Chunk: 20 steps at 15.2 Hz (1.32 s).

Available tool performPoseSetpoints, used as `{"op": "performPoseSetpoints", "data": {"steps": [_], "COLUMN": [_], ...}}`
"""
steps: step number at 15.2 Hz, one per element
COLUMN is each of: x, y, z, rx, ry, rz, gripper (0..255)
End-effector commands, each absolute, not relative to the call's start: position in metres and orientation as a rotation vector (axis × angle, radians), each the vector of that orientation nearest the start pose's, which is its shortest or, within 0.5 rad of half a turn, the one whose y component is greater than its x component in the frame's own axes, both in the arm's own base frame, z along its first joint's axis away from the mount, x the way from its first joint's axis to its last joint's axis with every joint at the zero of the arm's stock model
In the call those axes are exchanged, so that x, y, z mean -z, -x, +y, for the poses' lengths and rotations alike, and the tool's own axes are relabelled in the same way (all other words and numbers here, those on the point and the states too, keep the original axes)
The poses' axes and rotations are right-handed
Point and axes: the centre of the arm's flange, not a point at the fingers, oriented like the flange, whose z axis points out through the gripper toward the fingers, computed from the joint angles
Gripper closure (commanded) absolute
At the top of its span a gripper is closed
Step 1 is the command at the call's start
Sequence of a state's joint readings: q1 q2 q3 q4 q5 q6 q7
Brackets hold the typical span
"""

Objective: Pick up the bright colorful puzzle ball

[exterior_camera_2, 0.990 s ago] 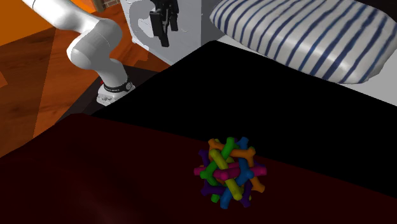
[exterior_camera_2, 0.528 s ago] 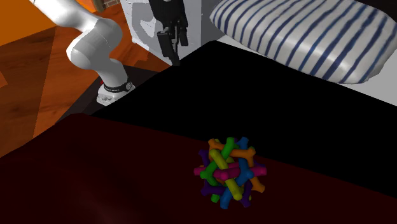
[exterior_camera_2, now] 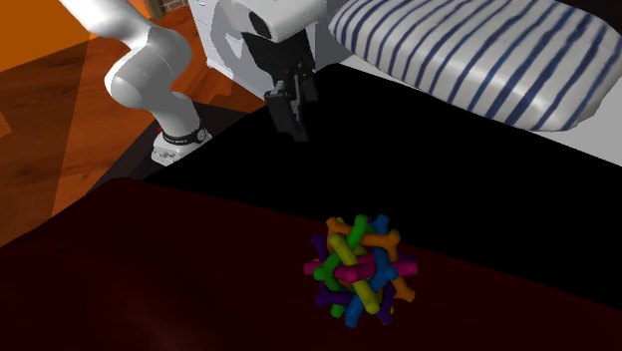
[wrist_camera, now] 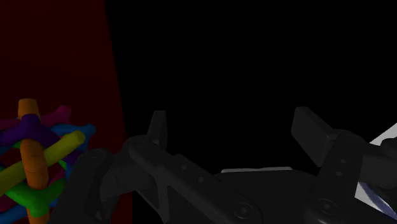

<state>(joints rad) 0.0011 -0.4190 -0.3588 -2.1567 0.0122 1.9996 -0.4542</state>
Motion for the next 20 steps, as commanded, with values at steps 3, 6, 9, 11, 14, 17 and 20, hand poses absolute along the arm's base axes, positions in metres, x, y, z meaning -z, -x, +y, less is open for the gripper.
{"op": "performPoseSetpoints", "data": {"steps": [3, 6, 9, 11, 14, 17, 20], "x": [-0.578, -0.578, -0.579, -0.580, -0.582, -0.584, -0.580], "y": [-0.453, -0.474, -0.495, -0.509, -0.531, -0.552, -0.561], "z": [-0.224, -0.256, -0.287, -0.307, -0.338, -0.369, -0.382], "rx": [0.518, 0.583, 0.647, 0.689, 0.751, 0.813, 0.839], "ry": [3.027, 3.002, 2.975, 2.957, 2.929, 2.899, 2.885], "rz": [-0.172, -0.180, -0.188, -0.194, -0.201, -0.209, -0.212], "gripper": [0, 0, 0, 0, 0, 0, 0]}}
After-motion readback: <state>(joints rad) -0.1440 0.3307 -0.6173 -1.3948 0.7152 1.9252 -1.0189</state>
